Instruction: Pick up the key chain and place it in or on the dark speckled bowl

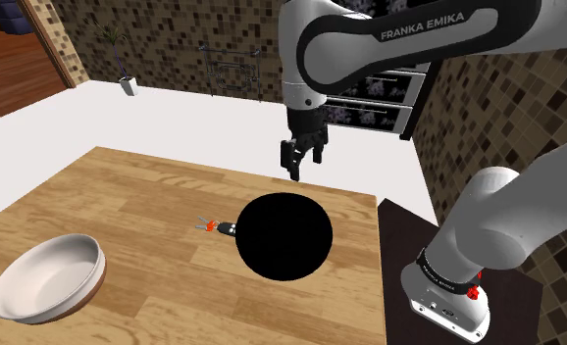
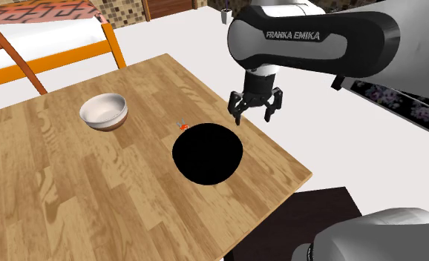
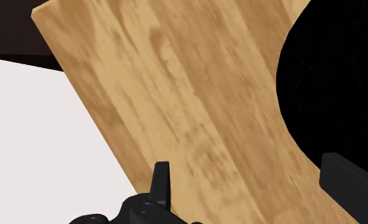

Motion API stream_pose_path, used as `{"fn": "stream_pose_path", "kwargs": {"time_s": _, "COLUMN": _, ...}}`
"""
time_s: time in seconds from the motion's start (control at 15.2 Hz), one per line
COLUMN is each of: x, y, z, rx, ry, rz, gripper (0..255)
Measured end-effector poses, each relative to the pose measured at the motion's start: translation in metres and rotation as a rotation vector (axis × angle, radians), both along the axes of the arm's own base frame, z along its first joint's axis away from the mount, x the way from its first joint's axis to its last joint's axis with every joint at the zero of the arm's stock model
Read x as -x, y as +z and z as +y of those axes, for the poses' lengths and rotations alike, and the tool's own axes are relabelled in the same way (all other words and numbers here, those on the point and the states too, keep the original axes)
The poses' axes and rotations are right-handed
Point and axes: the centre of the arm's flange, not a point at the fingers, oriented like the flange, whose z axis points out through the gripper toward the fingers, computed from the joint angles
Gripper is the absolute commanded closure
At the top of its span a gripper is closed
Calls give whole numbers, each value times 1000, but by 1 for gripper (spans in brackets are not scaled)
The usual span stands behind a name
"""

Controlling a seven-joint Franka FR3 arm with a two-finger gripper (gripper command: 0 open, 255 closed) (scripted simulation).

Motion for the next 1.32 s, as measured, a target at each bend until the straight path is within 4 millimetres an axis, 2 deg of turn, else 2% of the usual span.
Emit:
{"fn": "stream_pose_path", "kwargs": {"time_s": 0.66, "x": -58, "y": -40, "z": 115, "rx": 18, "ry": 100, "rz": -45, "gripper": 0}}
{"fn": "stream_pose_path", "kwargs": {"time_s": 1.06, "x": -82, "y": -63, "z": 188, "rx": 29, "ry": 161, "rz": -71, "gripper": 0}}
{"fn": "stream_pose_path", "kwargs": {"time_s": 1.19, "x": -86, "y": -72, "z": 204, "rx": 31, "ry": 175, "rz": -77, "gripper": 0}}
{"fn": "stream_pose_path", "kwargs": {"time_s": 1.32, "x": -89, "y": -83, "z": 208, "rx": 32, "ry": 178, "rz": -79, "gripper": 0}}
